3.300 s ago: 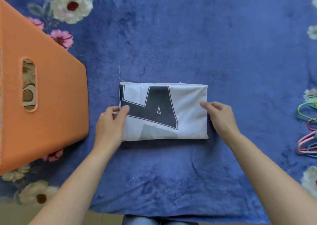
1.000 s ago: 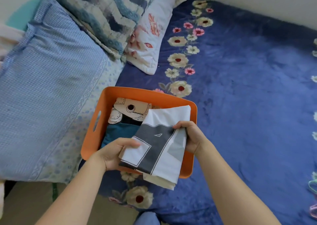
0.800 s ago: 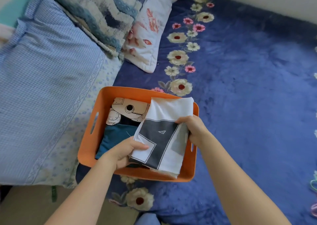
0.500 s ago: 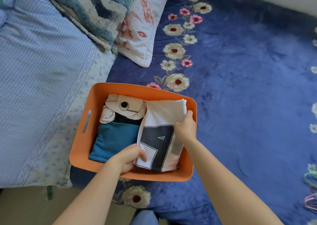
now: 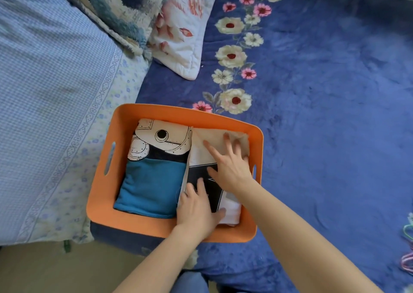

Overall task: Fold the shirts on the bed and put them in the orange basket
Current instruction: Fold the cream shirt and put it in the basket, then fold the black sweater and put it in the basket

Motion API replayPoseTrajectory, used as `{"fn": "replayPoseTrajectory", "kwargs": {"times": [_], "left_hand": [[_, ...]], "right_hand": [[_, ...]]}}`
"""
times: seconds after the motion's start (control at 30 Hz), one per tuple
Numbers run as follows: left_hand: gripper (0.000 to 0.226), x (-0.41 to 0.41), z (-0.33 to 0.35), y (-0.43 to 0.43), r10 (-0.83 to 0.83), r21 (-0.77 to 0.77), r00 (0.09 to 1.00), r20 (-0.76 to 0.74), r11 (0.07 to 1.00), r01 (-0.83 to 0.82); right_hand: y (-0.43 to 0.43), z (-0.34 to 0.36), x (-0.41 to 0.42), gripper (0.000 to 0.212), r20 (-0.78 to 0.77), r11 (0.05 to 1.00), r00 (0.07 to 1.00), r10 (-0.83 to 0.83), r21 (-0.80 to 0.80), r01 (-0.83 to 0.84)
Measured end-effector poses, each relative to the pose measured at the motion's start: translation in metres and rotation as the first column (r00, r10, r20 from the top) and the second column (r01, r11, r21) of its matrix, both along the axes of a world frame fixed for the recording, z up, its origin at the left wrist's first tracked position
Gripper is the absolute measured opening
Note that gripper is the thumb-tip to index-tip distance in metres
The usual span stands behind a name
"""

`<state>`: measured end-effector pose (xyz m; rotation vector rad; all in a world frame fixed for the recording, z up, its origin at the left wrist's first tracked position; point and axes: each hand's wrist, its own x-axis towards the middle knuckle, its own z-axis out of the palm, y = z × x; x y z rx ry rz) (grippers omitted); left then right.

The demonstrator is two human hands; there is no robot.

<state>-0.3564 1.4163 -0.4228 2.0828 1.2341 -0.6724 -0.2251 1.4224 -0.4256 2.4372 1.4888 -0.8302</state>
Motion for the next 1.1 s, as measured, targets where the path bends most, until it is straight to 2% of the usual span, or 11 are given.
{"fn": "replayPoseTrajectory", "kwargs": {"times": [0.07,0.13,0.3,0.4,0.53,0.63,0.73,0.8,0.87,0.97,1.1], "left_hand": [[0.11,0.008,-0.014,-0.002,-0.006,-0.097,0.996,-0.089,0.995,-0.003],[0.114,0.012,-0.023,0.001,-0.013,-0.128,0.99,-0.137,0.992,-0.005],[0.112,0.014,-0.041,-0.002,0.001,-0.117,0.981,-0.192,0.993,-0.024],[0.114,0.017,-0.045,-0.004,0.015,-0.114,0.982,-0.19,0.993,-0.038],[0.115,0.013,-0.04,0.001,0.033,-0.207,0.985,-0.169,0.976,-0.069],[0.096,0.008,-0.025,0.005,0.066,-0.263,0.989,-0.13,0.96,-0.099],[0.062,0.002,-0.005,0.003,0.096,-0.239,0.995,-0.024,0.966,-0.099],[0.05,0.001,0.013,-0.007,0.103,-0.214,0.994,0.029,0.972,-0.095],[0.046,0.004,0.034,-0.023,0.112,-0.216,0.992,0.061,0.972,-0.097],[0.046,0.011,0.061,-0.053,0.098,-0.201,0.988,0.121,0.977,-0.072],[0.042,0.031,0.095,-0.109,-0.055,0.044,0.971,0.234,0.998,0.046]], "right_hand": [[0.01,-0.012,0.003,0.072,-0.006,0.999,1.0,0.016,-0.036,-0.016],[0.015,-0.024,0.004,0.073,0.025,0.998,0.999,0.029,-0.053,-0.027],[0.02,-0.052,0.007,0.074,0.085,0.992,0.994,0.067,-0.112,-0.057],[0.021,-0.055,0.014,0.076,0.021,0.989,0.996,0.083,-0.123,-0.08],[0.018,-0.038,0.027,0.076,-0.112,0.981,0.99,0.084,-0.166,-0.102],[-0.002,-0.008,0.027,0.073,-0.127,0.99,0.99,0.062,-0.122,-0.077],[-0.028,0.022,0.016,0.064,-0.04,0.993,0.992,0.118,0.014,-0.117],[-0.051,0.044,0.009,0.06,-0.008,0.985,0.989,0.145,0.098,-0.144],[-0.082,0.065,0.006,0.056,0.013,0.98,0.995,0.104,0.168,-0.105],[-0.132,0.088,0.009,0.049,0.017,0.985,1.0,-0.016,0.172,0.013],[-0.223,0.125,0.023,0.049,0.015,0.97,0.98,-0.199,0.148,0.195]]}}
